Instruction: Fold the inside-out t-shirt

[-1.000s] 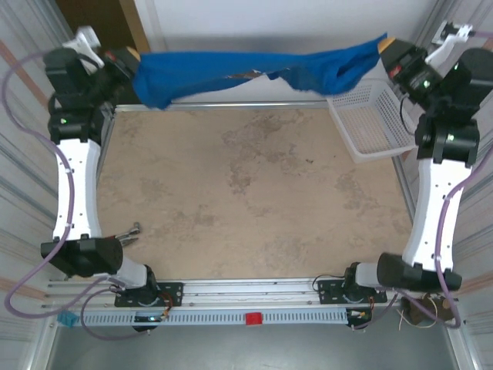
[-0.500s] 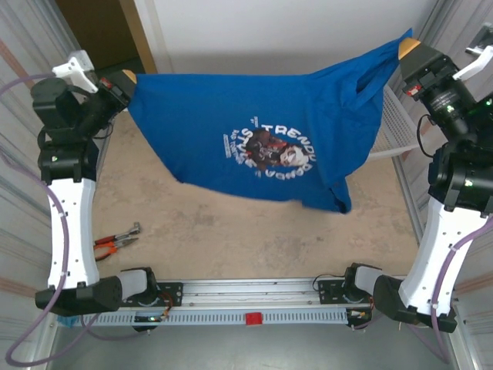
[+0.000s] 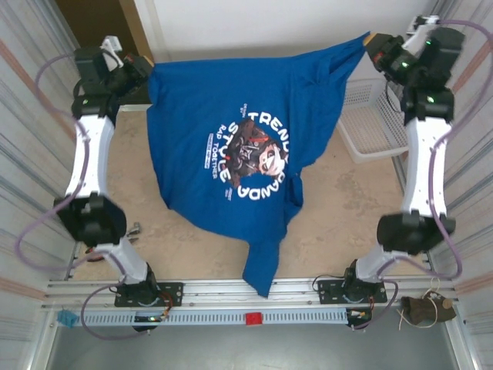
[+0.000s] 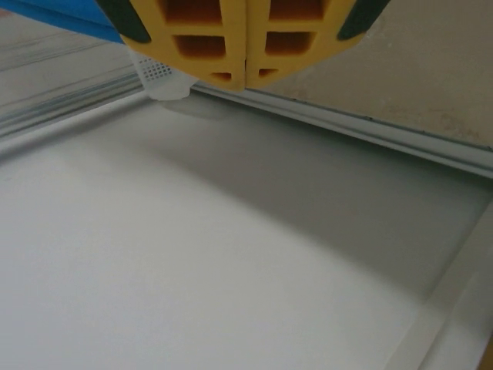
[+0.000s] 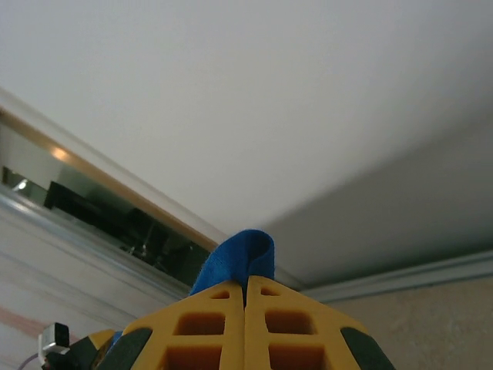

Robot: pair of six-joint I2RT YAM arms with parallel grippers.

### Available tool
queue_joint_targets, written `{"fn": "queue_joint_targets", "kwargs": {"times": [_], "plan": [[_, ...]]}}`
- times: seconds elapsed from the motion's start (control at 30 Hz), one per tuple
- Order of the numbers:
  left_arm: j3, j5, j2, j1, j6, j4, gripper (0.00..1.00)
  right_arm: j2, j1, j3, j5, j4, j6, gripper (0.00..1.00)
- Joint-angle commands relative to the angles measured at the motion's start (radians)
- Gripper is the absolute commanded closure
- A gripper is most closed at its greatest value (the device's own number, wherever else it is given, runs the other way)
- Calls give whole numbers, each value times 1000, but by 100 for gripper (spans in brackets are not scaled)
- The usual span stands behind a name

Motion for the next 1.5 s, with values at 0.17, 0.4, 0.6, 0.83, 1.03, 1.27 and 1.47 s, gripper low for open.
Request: {"fn": "queue_joint_targets", "kwargs": {"times": [0.17, 0.4, 0.6, 0.83, 1.03, 1.27, 1.47], "plan": [[593, 9, 329, 7, -112, -71, 100, 346, 43, 675, 33, -154, 20, 100], [572, 38, 285, 10, -131, -6, 100, 187, 31, 423, 18, -29, 28, 100], [-37, 85, -24, 2, -78, 172, 100, -152, 43, -172, 34, 121, -33, 100], [-796, 30, -398, 2, 3, 265, 100, -638, 127, -985, 136, 154, -73, 100], [-1217, -58, -649, -9, 46, 158, 100, -1024, 425, -1451, 422, -32, -8, 100], [-1482, -97, -737, -19, -1, 120, 100, -1352, 586, -1713, 598, -281, 193, 100], [-1531, -151, -818, -28, 3, 37, 99, -1453, 600, -1708, 620, -422, 220, 100]]}}
